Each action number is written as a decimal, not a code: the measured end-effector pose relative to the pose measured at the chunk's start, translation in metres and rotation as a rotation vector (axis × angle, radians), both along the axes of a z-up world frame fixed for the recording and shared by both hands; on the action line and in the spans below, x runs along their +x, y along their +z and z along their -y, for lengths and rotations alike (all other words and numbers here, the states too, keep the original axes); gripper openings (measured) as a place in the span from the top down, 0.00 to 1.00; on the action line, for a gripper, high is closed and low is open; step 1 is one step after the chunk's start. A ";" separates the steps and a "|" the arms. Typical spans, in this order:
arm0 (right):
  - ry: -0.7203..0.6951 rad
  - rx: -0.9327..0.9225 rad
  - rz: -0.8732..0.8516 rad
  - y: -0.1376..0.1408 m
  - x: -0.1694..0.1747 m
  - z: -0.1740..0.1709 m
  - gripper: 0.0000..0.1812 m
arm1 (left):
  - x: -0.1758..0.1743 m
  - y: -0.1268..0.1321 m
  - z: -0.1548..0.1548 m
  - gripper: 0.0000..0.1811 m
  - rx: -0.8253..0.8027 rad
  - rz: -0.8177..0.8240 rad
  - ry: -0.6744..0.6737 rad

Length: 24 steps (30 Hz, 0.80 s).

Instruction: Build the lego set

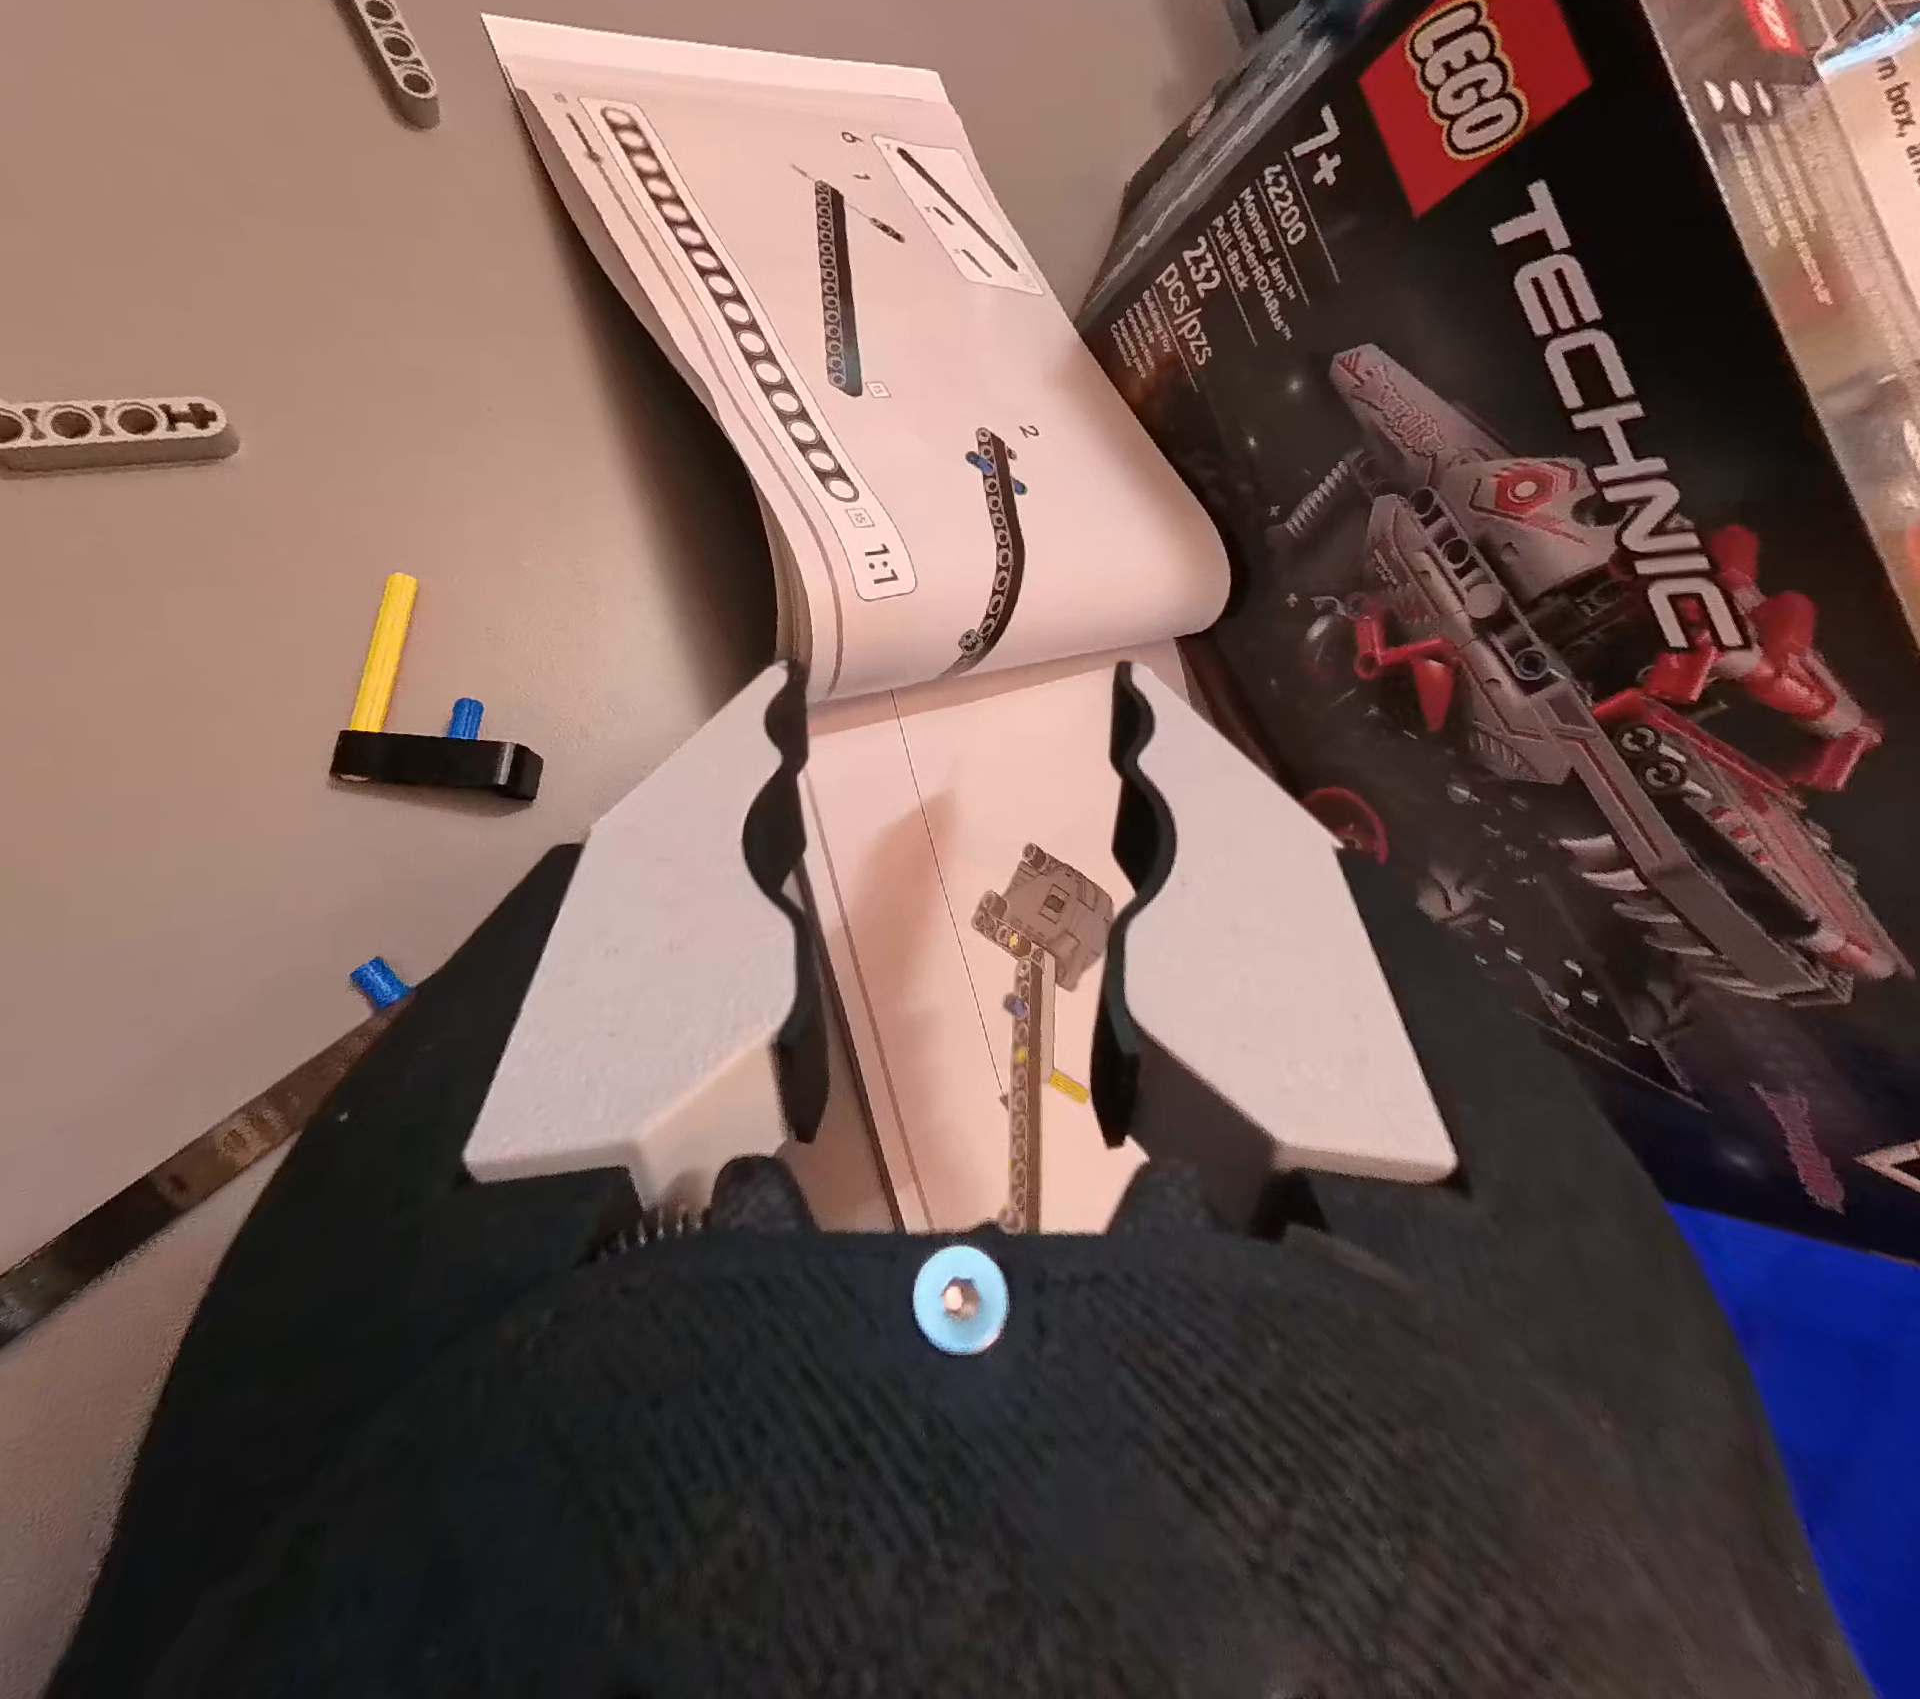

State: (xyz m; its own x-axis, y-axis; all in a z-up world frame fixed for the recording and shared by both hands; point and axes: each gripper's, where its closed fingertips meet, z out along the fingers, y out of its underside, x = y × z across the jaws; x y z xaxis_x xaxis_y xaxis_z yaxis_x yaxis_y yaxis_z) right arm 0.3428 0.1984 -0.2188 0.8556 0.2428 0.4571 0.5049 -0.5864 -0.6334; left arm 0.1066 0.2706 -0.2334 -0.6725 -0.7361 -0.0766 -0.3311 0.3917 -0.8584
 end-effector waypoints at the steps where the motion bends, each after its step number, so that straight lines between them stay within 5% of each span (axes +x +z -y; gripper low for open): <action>1: -0.008 -0.004 0.001 0.000 0.001 0.002 0.68 | 0.000 0.000 0.000 0.76 -0.002 0.001 -0.001; 11: -0.214 0.149 -0.119 0.014 0.025 0.025 0.72 | -0.001 0.002 0.001 0.76 -0.009 0.007 -0.010; 16: -0.087 0.179 -0.160 0.017 -0.010 0.008 0.67 | -0.001 0.001 0.001 0.76 -0.008 0.000 -0.012; 24: -0.131 0.179 -0.109 0.017 0.002 -0.001 0.69 | -0.002 0.003 0.001 0.76 -0.014 0.010 -0.014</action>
